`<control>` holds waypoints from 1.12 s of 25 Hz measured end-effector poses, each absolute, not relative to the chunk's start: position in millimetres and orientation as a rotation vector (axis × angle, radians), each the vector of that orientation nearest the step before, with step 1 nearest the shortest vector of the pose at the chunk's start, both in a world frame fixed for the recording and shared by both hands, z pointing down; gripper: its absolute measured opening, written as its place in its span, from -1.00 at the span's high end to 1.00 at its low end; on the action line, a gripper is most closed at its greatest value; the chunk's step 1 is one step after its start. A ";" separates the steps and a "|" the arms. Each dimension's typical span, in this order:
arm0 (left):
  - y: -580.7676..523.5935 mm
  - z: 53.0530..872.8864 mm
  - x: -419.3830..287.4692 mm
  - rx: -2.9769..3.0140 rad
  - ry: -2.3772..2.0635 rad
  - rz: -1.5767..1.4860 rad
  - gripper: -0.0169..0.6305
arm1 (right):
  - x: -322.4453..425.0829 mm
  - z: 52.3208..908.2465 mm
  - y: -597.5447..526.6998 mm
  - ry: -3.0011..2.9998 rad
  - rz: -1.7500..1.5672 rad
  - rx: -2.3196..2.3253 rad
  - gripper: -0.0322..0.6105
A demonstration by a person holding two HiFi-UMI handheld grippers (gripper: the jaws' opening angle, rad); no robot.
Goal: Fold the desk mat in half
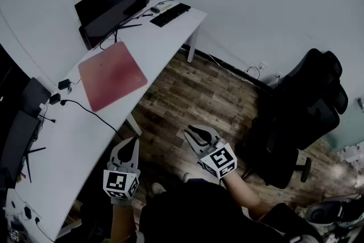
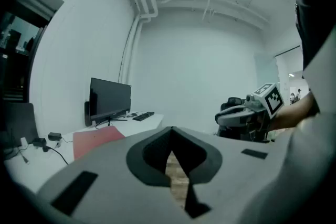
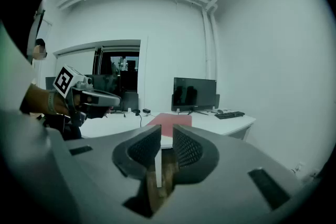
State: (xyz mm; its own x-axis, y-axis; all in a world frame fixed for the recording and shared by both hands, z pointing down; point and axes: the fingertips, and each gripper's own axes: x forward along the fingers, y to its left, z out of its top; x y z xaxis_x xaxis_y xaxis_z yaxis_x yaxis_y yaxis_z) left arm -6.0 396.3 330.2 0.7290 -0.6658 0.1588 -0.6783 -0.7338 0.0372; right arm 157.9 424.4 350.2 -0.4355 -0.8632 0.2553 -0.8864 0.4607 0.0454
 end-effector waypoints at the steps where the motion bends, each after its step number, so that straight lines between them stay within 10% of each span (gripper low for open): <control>1: 395.5 328.5 -6.7 2.843 -1.097 0.201 0.93 | 154.8 349.7 423.3 -2.471 0.136 1.506 0.67; 28: 333.0 358.3 -108.4 2.747 -1.189 0.200 0.93 | 66.5 369.2 349.0 -2.457 0.119 1.446 0.67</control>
State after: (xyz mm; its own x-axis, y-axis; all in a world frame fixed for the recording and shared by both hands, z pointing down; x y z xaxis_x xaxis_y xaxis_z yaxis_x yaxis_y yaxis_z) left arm -108.4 333.0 358.3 0.6784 -0.7129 0.1775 -0.7318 -0.6772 0.0768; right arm 66.5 349.0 369.2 -0.4560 -0.8427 0.2861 -0.8664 0.4938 0.0737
